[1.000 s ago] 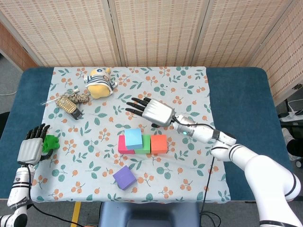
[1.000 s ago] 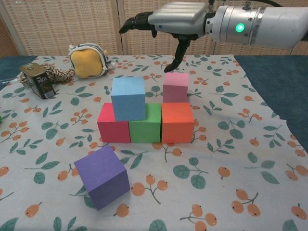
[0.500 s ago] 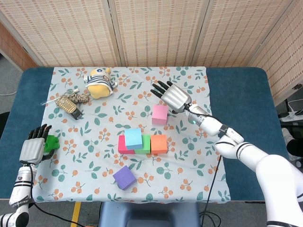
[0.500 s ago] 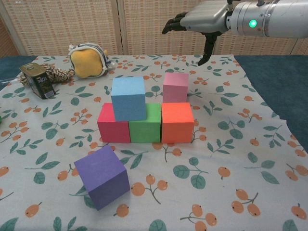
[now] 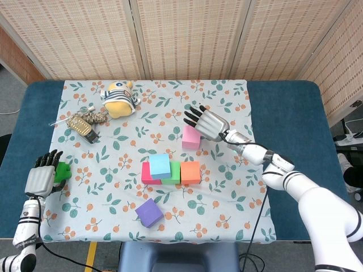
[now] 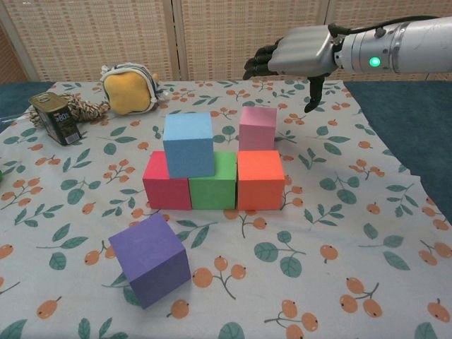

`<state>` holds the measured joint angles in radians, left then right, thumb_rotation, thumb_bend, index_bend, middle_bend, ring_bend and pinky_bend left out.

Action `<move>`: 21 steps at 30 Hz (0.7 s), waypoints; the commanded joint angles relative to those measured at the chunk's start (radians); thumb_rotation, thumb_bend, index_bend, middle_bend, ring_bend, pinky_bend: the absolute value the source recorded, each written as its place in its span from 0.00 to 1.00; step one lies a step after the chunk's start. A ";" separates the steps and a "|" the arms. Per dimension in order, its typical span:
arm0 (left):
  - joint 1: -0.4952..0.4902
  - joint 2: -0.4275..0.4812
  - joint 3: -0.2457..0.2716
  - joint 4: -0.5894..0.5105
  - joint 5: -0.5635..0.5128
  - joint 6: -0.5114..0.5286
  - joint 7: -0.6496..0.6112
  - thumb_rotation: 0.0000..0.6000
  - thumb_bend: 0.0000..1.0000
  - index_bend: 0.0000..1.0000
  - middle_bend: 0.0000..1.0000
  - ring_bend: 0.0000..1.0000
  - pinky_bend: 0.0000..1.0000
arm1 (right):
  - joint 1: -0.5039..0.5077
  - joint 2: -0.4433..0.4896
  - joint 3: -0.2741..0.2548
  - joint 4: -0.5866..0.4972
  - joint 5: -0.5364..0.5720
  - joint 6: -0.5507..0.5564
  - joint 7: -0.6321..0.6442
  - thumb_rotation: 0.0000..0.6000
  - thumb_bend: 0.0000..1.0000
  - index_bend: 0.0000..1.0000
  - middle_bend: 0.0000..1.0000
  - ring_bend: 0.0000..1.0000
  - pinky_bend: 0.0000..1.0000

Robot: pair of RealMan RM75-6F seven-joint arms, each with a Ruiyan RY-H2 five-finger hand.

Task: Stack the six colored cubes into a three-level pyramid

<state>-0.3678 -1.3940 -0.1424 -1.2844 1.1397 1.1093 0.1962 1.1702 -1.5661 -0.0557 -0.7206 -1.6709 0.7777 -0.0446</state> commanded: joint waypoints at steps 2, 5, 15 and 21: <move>-0.005 -0.007 -0.002 0.011 -0.010 -0.012 0.005 1.00 0.35 0.00 0.00 0.00 0.11 | 0.016 -0.076 -0.051 0.115 -0.066 0.020 0.068 0.93 0.00 0.00 0.00 0.00 0.21; -0.010 -0.010 -0.004 0.018 -0.017 -0.022 0.008 1.00 0.35 0.00 0.00 0.00 0.11 | 0.023 -0.115 -0.059 0.161 -0.075 0.013 0.101 0.93 0.00 0.00 0.00 0.00 0.22; -0.010 -0.011 -0.008 0.031 -0.028 -0.026 0.002 1.00 0.35 0.00 0.00 0.00 0.11 | 0.037 -0.240 -0.083 0.324 -0.093 -0.014 0.173 0.95 0.00 0.00 0.00 0.00 0.22; -0.012 -0.012 -0.009 0.036 -0.033 -0.031 0.004 1.00 0.35 0.00 0.00 0.00 0.11 | 0.046 -0.274 -0.094 0.373 -0.099 -0.030 0.190 1.00 0.09 0.02 0.00 0.00 0.23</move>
<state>-0.3794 -1.4060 -0.1512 -1.2486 1.1069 1.0785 0.2003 1.2137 -1.8357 -0.1475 -0.3523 -1.7681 0.7506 0.1447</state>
